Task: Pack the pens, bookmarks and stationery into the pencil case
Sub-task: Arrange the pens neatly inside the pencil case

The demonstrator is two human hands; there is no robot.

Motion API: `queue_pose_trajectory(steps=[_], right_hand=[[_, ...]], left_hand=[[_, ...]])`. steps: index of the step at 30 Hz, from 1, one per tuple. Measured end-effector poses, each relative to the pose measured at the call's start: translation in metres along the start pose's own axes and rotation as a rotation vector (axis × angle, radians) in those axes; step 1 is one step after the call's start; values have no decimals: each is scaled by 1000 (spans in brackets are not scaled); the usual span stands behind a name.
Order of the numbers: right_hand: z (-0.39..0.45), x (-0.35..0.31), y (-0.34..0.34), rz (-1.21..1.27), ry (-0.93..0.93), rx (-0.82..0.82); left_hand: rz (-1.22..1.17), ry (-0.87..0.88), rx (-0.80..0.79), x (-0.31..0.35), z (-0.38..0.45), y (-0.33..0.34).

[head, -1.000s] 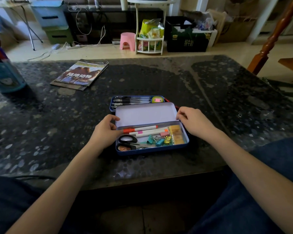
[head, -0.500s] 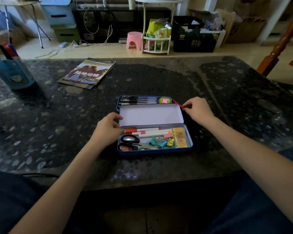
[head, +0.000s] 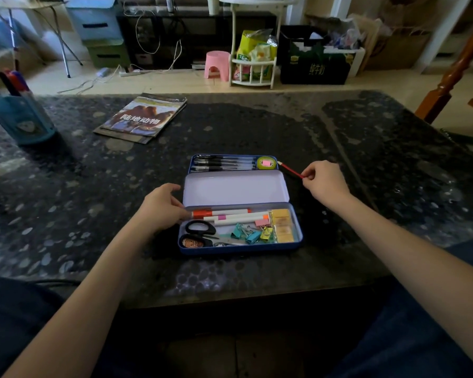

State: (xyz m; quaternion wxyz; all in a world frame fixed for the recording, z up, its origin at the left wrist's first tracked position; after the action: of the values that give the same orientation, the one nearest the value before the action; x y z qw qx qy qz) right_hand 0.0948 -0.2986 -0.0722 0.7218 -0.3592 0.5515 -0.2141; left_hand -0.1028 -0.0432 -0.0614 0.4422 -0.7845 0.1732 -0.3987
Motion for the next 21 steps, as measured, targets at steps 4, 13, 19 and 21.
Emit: queue_pose_trajectory(steps=[4,13,19,21], right_hand=[[-3,-3,-3,-39,-25,-11],[-2,-22,-6,-14,-159,-102],[11,-40,13,-18,-277,-265],[21,-48,21,-27,-304,-316]], left_hand=[[-23,6,-12,0,-1,0],[-4,24,-58,-3,-1,-3],[117,-6,-85,-13,0,-19],[145,-17,-100,-19,1,-25]])
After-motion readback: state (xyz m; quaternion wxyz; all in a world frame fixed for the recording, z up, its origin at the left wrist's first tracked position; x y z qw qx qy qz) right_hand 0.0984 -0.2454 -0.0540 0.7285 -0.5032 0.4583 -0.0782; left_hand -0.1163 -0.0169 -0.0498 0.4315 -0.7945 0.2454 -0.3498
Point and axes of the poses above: each hand's wrist, its own z-axis towards the middle knuckle, its own y-axis out of the palm, x = y × z, the point moved 1 cm from there along z, towards the middle knuckle, and after that the axes turned 15 degrees about z, right-handed, at the moved point
